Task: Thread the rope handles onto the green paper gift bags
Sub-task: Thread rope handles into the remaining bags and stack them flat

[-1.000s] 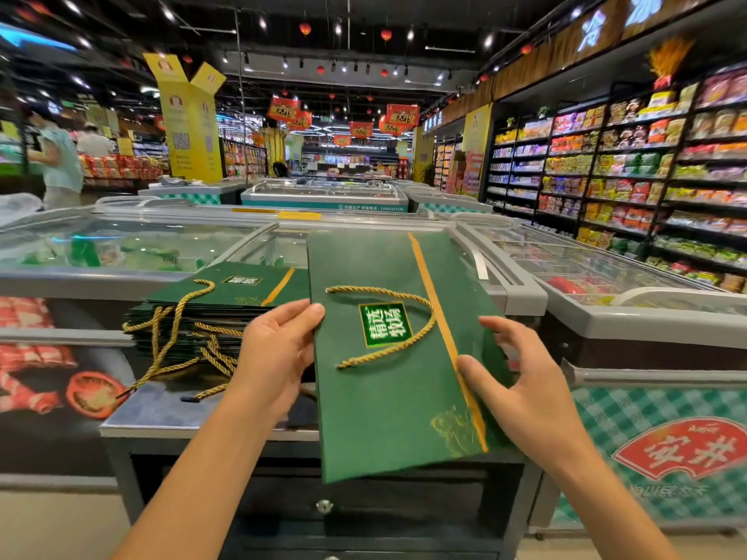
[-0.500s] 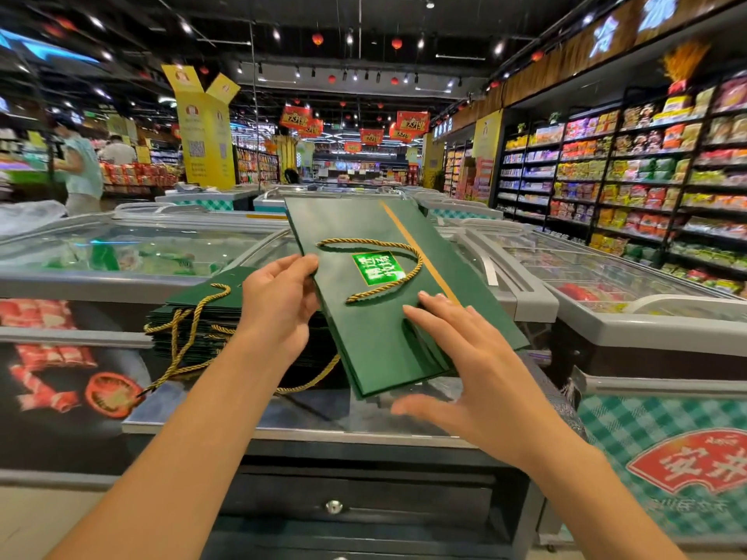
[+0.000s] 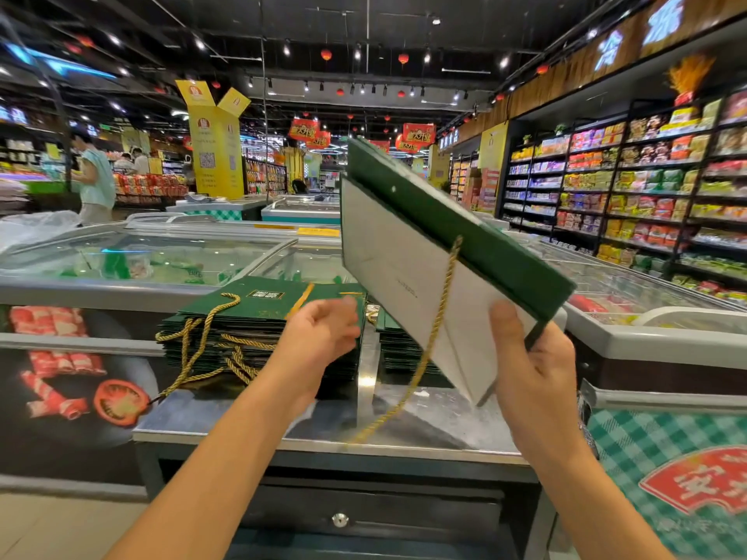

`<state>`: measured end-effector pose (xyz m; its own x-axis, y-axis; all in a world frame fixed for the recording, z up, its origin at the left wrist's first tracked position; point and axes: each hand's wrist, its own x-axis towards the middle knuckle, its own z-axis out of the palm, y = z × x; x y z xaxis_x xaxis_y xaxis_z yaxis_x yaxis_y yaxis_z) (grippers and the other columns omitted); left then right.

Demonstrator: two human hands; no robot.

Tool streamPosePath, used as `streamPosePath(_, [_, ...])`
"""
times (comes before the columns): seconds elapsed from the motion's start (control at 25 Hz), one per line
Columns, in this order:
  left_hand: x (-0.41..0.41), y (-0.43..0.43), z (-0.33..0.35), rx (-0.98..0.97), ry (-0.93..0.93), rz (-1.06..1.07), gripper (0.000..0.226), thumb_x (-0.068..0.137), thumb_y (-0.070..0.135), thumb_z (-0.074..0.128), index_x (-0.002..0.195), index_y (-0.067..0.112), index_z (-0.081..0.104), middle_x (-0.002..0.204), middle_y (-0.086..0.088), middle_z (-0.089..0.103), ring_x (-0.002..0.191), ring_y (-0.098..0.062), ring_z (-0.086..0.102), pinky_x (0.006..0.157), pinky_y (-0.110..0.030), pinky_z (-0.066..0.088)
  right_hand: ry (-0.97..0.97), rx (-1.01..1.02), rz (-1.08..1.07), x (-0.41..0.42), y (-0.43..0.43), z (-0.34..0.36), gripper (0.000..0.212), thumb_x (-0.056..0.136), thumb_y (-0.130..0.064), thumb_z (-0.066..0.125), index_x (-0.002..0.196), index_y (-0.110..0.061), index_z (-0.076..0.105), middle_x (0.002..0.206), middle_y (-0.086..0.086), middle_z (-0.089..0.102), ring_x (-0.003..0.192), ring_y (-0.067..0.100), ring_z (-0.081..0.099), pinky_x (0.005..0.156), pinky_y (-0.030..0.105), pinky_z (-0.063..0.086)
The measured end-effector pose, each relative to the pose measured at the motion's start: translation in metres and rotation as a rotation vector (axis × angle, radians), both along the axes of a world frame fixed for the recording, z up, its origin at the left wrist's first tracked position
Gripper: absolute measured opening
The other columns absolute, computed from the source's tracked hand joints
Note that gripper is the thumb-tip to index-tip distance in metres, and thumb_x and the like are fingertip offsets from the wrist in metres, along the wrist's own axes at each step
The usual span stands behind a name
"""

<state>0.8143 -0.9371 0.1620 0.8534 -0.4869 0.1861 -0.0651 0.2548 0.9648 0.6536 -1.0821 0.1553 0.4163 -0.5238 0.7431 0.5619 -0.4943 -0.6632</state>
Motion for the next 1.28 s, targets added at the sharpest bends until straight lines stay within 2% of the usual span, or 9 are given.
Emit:
streamPosePath(0.12, [-0.008,-0.006,-0.022,0.123,0.024,-0.171,0.068,0.081,0.039,0.078,0.135,0.01,0.049,0.125,-0.01,0.068,0.109,-0.022,0.07,0.098,-0.039,0.056,0.047,0.342,0.176,0.0,0.008,0.001,0.021,0.094,-0.042,0.053,0.098,-0.038,0.074,0.106,-0.003,0.077,0.102,0.02,0.073,0.089,0.046,0.059])
streamPosePath(0.24, [-0.011,-0.014,-0.037,-0.014,0.095,-0.138,0.054,0.094,0.017,0.069,0.14,0.015,0.04,0.116,-0.012,0.073,0.104,-0.026,0.072,0.088,-0.046,0.06,0.023,0.629,0.347,0.002,0.008,-0.002,0.022,0.097,-0.028,0.054,0.113,-0.02,0.067,0.107,0.003,0.078,0.1,0.022,0.075,0.074,0.036,0.063])
streamPosePath(0.4, [-0.004,-0.005,-0.042,-0.165,0.085,-0.049,0.051,0.097,-0.002,0.057,0.138,0.021,0.038,0.103,-0.008,0.077,0.088,-0.02,0.073,0.064,-0.035,0.06,0.106,0.616,0.308,0.003,-0.005,-0.018,0.028,0.094,-0.005,0.062,0.122,-0.008,0.064,0.109,0.01,0.077,0.099,0.023,0.075,0.075,0.03,0.062])
streamPosePath(0.52, [0.002,0.005,-0.044,-0.114,0.069,-0.005,0.047,0.097,-0.002,0.058,0.135,0.024,0.044,0.098,-0.004,0.078,0.085,-0.017,0.074,0.061,-0.031,0.059,0.23,0.611,0.222,-0.001,-0.023,-0.036,0.046,0.088,-0.006,0.071,0.132,-0.014,0.057,0.111,0.01,0.076,0.096,0.022,0.075,0.074,0.031,0.062])
streamPosePath(0.68, [0.004,0.014,-0.051,0.012,-0.004,0.032,0.04,0.098,0.001,0.058,0.123,0.03,0.05,0.101,-0.003,0.078,0.09,-0.019,0.075,0.07,-0.033,0.059,0.521,0.216,-0.081,-0.003,-0.041,-0.06,0.066,0.082,-0.02,0.083,0.138,-0.032,0.05,0.123,-0.005,0.064,0.11,0.01,0.064,0.09,0.031,0.056])
streamPosePath(0.76, [0.004,0.014,-0.053,0.069,-0.064,0.046,0.038,0.098,0.002,0.059,0.115,0.034,0.051,0.097,0.001,0.078,0.09,-0.017,0.076,0.073,-0.031,0.059,0.581,-0.149,-0.214,0.0,-0.043,-0.072,0.058,0.084,-0.025,0.082,0.134,-0.035,0.054,0.131,-0.012,0.055,0.122,0.005,0.051,0.1,0.023,0.046])
streamPosePath(0.96, [0.008,0.01,-0.062,0.11,-0.149,0.084,0.034,0.098,0.004,0.06,0.107,0.037,0.055,0.092,0.005,0.079,0.089,-0.014,0.075,0.079,-0.033,0.058,0.585,-0.679,-0.147,0.009,-0.038,-0.097,0.03,0.091,-0.025,0.073,0.118,-0.036,0.07,0.144,-0.006,0.05,0.139,0.016,0.037,0.11,0.042,0.03])
streamPosePath(1.12, [0.009,0.01,-0.067,0.129,-0.229,0.103,0.035,0.1,0.007,0.057,0.114,0.039,0.055,0.095,0.008,0.078,0.089,-0.01,0.075,0.074,-0.025,0.059,0.584,-0.787,-0.172,0.013,-0.039,-0.093,0.013,0.091,-0.023,0.073,0.095,-0.035,0.069,0.124,-0.014,0.061,0.129,0.015,0.049,0.102,0.043,0.028])
streamPosePath(1.28, [0.008,0.012,-0.069,0.149,-0.245,0.083,0.033,0.1,0.006,0.057,0.116,0.035,0.056,0.098,0.006,0.078,0.09,-0.012,0.075,0.077,-0.028,0.06,0.552,-0.578,-0.168,0.016,-0.035,-0.082,0.01,0.1,-0.02,0.061,0.104,-0.029,0.06,0.101,-0.018,0.065,0.11,-0.005,0.05,0.098,0.032,0.03])
